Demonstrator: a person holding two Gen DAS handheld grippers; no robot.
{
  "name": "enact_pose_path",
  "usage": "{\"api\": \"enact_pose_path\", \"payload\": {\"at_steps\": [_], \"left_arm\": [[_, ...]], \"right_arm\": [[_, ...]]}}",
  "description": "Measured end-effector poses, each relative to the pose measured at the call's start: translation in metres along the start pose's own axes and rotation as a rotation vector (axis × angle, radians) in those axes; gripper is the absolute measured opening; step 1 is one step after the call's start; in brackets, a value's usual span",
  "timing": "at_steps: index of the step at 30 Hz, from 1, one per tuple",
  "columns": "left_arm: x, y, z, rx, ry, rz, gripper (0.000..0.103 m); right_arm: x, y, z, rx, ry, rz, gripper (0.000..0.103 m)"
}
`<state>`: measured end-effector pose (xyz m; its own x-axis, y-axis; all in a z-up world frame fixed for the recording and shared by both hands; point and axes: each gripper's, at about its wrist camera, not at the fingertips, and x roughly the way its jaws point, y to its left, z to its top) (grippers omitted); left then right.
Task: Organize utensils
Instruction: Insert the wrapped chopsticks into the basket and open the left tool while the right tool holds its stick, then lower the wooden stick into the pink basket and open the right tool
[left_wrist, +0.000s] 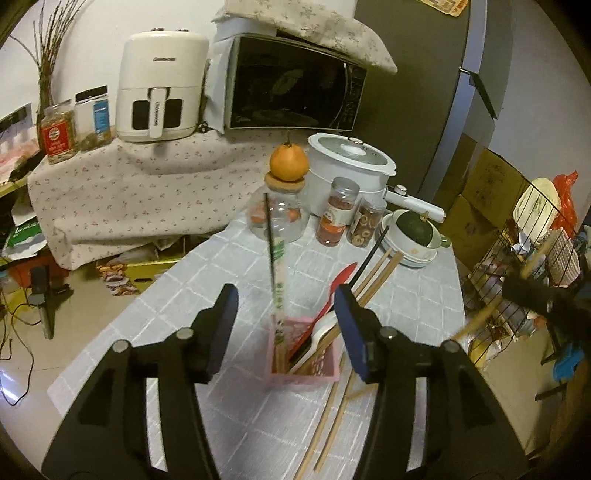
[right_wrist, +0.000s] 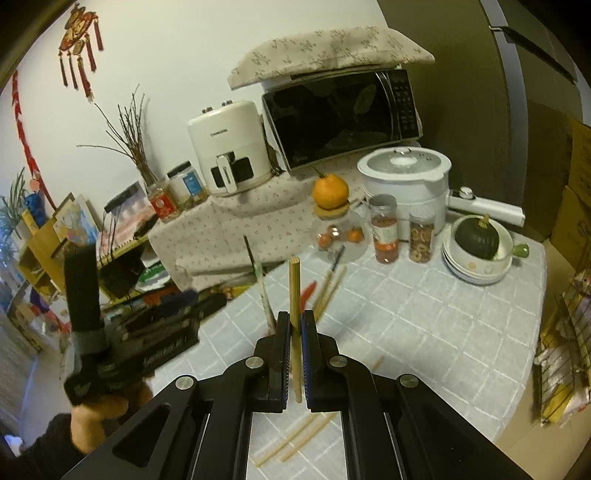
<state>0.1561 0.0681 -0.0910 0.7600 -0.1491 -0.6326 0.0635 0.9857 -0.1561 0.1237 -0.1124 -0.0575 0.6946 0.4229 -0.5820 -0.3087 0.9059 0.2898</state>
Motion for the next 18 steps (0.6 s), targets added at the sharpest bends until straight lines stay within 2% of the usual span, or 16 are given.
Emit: {"api": "enact_pose_path", "payload": {"at_steps": [2, 7, 18], "left_arm": [[-0.003, 0.009, -0.002, -0.019, 0.013, 0.002, 0.062], [-0.003, 0.027, -0.009, -0.057, 0.063, 0.002, 0.063], [0.01, 0.041, -0.024, -0.079, 0.143, 0.022, 0.063]], "right_arm": [[0.0, 0.004, 0.006, 0.002, -0.015, 0.007, 0.006], [0.006, 0.015, 0.017, -0.003, -0.045, 0.002, 0.006], [0.049, 0.027, 0.018, -0.045, 0.007, -0.07, 0.006]]}}
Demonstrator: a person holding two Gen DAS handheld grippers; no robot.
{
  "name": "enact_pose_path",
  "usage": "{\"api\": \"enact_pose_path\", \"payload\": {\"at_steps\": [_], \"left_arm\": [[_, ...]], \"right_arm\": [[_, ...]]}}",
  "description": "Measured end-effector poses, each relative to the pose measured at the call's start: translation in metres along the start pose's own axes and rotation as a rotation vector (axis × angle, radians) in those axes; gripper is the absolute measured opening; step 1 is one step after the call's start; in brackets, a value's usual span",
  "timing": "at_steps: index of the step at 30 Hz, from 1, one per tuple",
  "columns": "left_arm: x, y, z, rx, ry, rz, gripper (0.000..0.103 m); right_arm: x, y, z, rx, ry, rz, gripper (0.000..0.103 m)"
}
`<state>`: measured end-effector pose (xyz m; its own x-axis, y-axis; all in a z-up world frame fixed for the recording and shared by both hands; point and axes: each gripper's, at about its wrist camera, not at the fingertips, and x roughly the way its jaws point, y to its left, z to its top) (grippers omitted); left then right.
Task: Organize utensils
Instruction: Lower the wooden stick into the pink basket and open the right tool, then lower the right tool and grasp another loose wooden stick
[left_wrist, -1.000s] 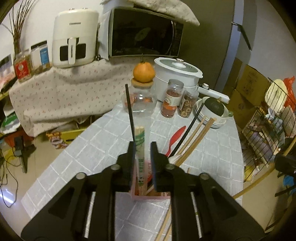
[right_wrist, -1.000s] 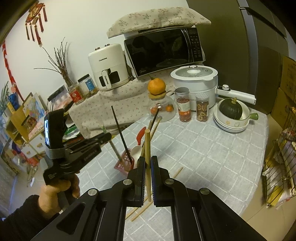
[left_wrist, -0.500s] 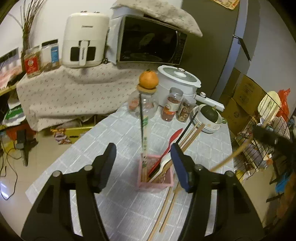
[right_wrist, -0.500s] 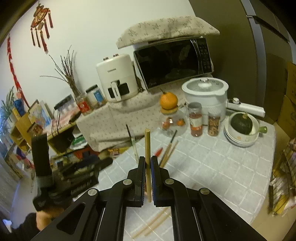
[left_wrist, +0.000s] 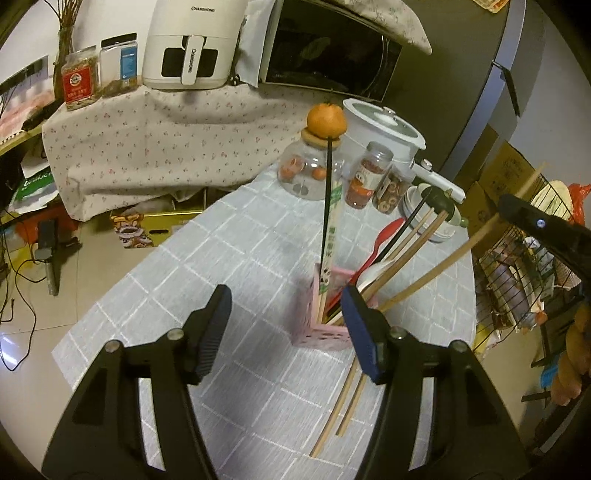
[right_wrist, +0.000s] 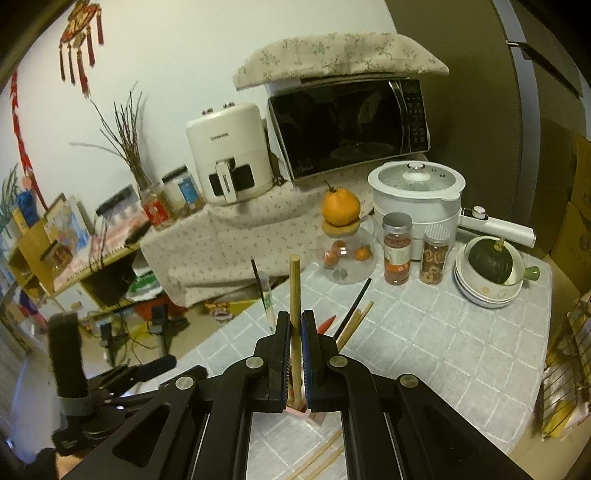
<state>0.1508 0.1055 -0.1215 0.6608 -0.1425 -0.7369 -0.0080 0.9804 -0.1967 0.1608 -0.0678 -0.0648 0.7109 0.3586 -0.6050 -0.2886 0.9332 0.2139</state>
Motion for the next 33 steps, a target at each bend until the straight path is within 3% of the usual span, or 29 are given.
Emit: {"api": "enact_pose_path", "payload": {"at_steps": [8, 13, 20, 23, 25, 30, 33], "left_arm": [[0.01, -0.001, -0.007, 0.017, 0.058, 0.013, 0.063], [0.016, -0.004, -0.011, 0.029, 0.096, 0.024, 0.063], [0.018, -0.009, -0.014, 0.033, 0.12, 0.019, 0.064], [0.02, -0.011, -0.015, 0.037, 0.133, 0.018, 0.068], [0.021, -0.013, -0.017, 0.041, 0.141, 0.021, 0.071], [0.028, -0.013, -0.022, 0.048, 0.175, 0.031, 0.079], [0.035, -0.013, -0.026, 0.045, 0.203, 0.042, 0.079]], "right_arm": [[0.034, -0.002, -0.011, -0.019, 0.092, -0.049, 0.006], [0.044, -0.009, -0.014, 0.015, 0.11, -0.018, 0.007], [0.023, -0.019, -0.009, 0.056, 0.082, 0.018, 0.028], [0.01, -0.028, -0.009, 0.07, 0.072, 0.015, 0.042], [0.005, -0.034, -0.01, 0.071, 0.075, 0.006, 0.045], [0.008, -0.057, -0.025, 0.085, 0.135, -0.059, 0.057], [0.023, -0.076, -0.04, 0.123, 0.212, -0.094, 0.058]]}}
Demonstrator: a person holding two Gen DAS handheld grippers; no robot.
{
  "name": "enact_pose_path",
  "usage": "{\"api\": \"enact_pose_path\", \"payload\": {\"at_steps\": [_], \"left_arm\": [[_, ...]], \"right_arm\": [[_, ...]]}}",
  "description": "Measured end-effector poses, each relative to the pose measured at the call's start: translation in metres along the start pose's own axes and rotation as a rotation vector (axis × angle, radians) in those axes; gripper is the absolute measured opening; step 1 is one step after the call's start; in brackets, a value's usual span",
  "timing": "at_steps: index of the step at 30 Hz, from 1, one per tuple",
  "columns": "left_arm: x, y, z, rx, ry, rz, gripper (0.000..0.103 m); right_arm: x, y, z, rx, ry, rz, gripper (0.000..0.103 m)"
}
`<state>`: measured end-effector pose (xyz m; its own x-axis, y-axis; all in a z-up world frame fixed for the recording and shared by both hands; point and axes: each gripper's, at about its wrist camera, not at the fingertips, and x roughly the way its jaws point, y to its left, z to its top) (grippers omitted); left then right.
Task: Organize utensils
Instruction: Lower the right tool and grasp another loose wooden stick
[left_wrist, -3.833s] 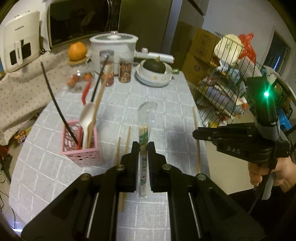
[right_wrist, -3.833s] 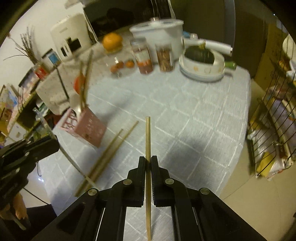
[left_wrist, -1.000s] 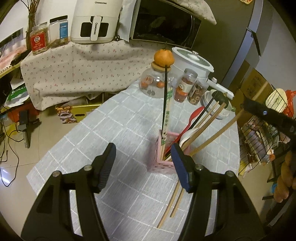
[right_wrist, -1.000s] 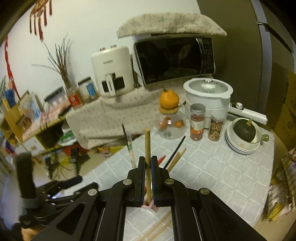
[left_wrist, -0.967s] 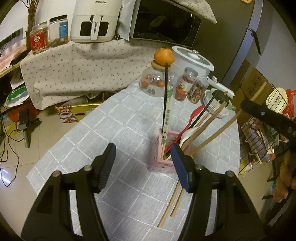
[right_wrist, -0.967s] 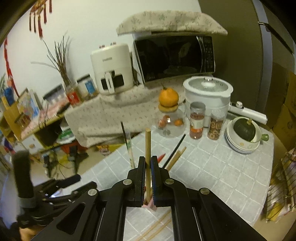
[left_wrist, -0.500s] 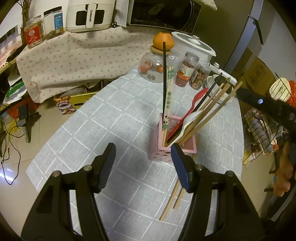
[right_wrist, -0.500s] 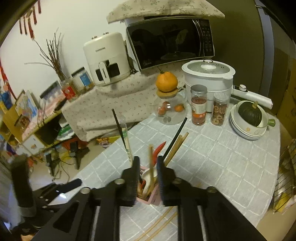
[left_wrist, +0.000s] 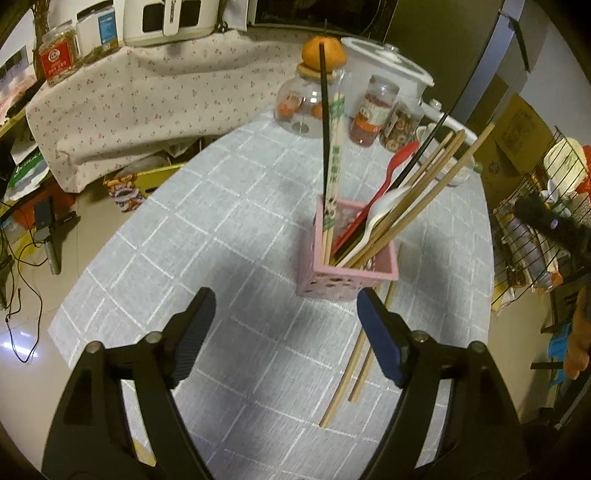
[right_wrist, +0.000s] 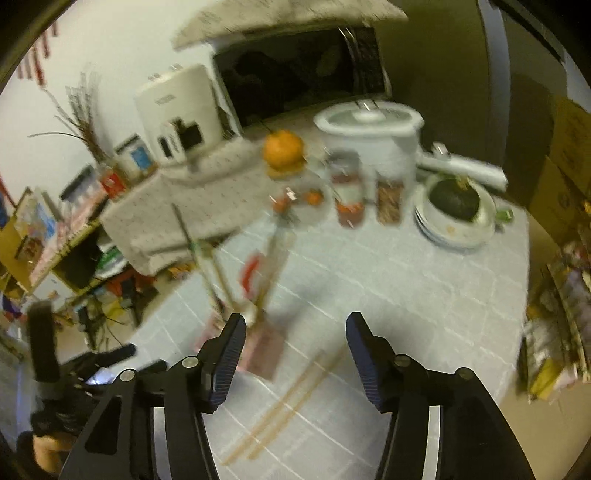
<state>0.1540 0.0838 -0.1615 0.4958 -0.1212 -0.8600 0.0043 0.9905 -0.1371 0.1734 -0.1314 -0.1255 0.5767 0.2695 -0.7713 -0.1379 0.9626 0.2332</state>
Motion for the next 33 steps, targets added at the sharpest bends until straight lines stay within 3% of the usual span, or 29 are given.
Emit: {"api": "enact_pose_path", "payload": {"at_steps": [8, 17, 23, 27, 33], "left_arm": [[0.029, -0.002, -0.011, 0.008, 0.062, 0.026, 0.079], [0.045, -0.01, -0.017, 0.052, 0.111, 0.055, 0.079], [0.047, -0.009, -0.016, 0.05, 0.118, 0.053, 0.079], [0.049, -0.01, -0.016, 0.059, 0.121, 0.051, 0.079], [0.048, -0.011, -0.016, 0.068, 0.121, 0.05, 0.079]], "right_arm": [[0.061, -0.025, -0.028, 0.049, 0.191, -0.085, 0.058], [0.122, -0.035, -0.045, 0.102, 0.317, -0.081, 0.058], [0.147, -0.037, -0.049, 0.128, 0.356, -0.055, 0.055], [0.159, -0.034, -0.052, 0.134, 0.375, -0.06, 0.045], [0.172, -0.032, -0.052, 0.138, 0.375, -0.088, 0.04]]}}
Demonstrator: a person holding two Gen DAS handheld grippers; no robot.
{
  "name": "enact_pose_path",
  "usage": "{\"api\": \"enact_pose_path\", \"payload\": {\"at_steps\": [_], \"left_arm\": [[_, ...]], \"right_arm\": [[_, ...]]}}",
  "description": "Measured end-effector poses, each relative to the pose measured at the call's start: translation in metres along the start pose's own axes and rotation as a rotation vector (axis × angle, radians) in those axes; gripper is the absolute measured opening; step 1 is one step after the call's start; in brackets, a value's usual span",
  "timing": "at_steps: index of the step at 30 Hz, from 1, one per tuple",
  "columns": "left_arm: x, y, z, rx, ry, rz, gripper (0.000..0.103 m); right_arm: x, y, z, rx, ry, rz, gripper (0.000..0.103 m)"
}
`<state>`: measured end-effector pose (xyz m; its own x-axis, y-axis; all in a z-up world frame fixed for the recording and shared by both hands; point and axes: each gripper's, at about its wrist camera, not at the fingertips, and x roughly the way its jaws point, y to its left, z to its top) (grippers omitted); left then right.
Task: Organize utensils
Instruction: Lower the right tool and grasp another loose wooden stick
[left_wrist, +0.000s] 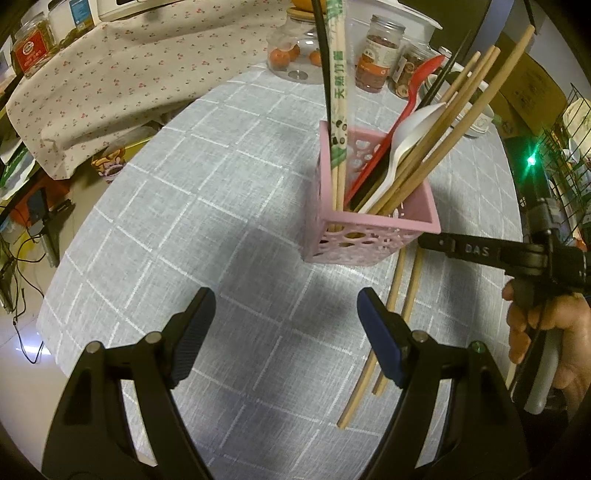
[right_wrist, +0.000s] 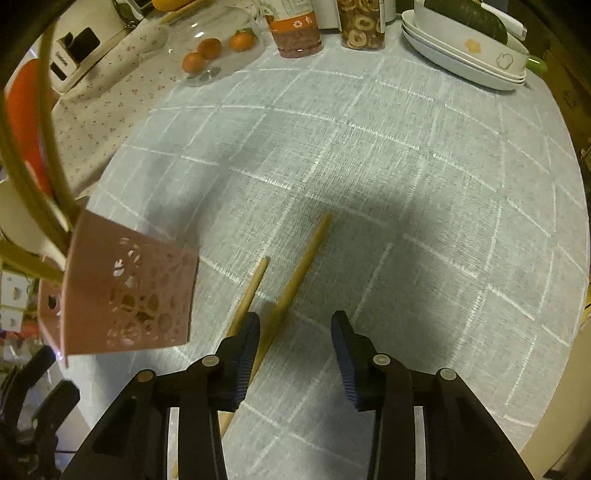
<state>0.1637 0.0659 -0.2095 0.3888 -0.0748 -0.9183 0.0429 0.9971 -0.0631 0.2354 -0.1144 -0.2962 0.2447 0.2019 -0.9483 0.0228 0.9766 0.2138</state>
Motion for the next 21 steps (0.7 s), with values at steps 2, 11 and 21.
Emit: {"api": "enact_pose_path", "payload": {"at_steps": [2, 11, 21], "left_arm": [[-0.001, 0.0, -0.001, 0.003, -0.002, 0.0, 0.079], [0.002, -0.008, -0.007, 0.04, 0.007, -0.001, 0.079], [0.019, -0.045, -0.018, 0.112, 0.006, -0.16, 0.061]], "right_arm": [[0.001, 0.005, 0.0, -0.01, -0.008, -0.011, 0.04], [0.007, 0.018, -0.001, -0.139, -0.01, -0.105, 0.015], [-0.023, -0.014, -0.018, -0.124, 0.016, -0.012, 0.006]]}}
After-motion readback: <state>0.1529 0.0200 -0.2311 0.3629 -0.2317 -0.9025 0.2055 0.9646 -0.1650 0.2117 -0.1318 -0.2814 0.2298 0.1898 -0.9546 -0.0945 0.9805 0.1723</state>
